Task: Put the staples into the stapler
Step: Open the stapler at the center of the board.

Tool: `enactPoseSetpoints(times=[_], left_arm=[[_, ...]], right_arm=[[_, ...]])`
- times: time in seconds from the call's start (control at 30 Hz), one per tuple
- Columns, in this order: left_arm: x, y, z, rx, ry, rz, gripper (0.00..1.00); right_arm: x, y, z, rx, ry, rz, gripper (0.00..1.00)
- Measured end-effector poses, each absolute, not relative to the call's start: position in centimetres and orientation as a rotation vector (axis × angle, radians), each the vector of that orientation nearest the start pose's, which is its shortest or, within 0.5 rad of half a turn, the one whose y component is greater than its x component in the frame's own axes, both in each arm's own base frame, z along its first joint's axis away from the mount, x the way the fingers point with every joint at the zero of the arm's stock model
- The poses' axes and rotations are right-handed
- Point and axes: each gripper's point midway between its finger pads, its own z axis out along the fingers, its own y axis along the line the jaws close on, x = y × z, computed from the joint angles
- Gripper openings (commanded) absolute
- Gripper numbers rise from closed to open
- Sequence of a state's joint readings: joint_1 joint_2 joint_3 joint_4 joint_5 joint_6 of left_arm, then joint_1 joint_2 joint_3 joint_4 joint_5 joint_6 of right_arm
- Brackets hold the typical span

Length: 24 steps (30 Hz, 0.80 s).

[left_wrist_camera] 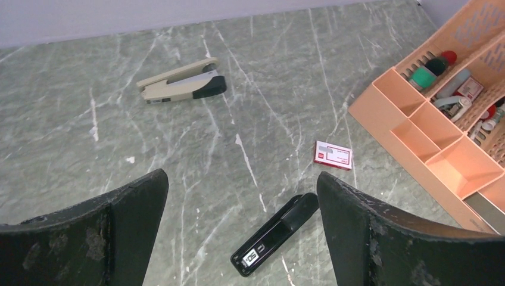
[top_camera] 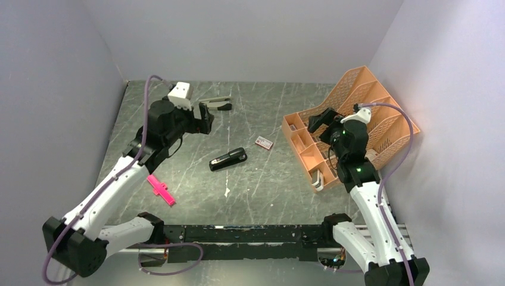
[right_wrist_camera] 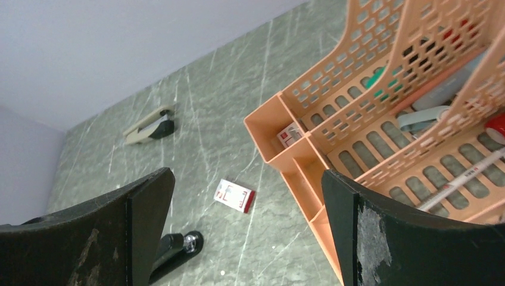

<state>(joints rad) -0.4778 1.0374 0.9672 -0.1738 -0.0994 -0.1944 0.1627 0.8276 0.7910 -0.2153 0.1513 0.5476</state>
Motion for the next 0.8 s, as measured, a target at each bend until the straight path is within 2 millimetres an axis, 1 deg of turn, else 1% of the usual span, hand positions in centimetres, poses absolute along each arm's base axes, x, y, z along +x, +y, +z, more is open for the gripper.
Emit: enactPoseSetpoints(times=[0.17, 0.23, 0.37, 0.43, 0.67, 0.8], left_arm=[[34.4, -18.7, 28.2, 0.319, 1.864, -0.442, 0.99], [34.3, -19.7, 28.1, 0.382, 1.861, -0.476, 0.99], [33.2, -21.4, 27.7, 0.526, 1.824, -0.553, 0.99], [32.8, -22.1, 27.4, 0.594, 1.797, -0.584, 0.99], [31.6, -24.0, 25.0, 0.763, 1.77, -0.65, 0.99], [30.2, -26.1, 23.5, 0.932, 1.731, -0.666, 0.99]], right_arm=[[31.7, 6.1, 26.0, 0.357, 1.779, 0.423, 1.0], [31.5, 6.5, 26.1, 0.33, 1.775, 0.439, 1.0], [31.3, 6.9, 26.1, 0.301, 1.755, 0.466, 0.99], [31.2, 6.9, 25.8, 0.304, 1.754, 0.466, 0.96], [30.8, 6.9, 23.9, 0.315, 1.767, 0.469, 0.95], [30.5, 7.6, 23.5, 0.275, 1.774, 0.504, 0.95]])
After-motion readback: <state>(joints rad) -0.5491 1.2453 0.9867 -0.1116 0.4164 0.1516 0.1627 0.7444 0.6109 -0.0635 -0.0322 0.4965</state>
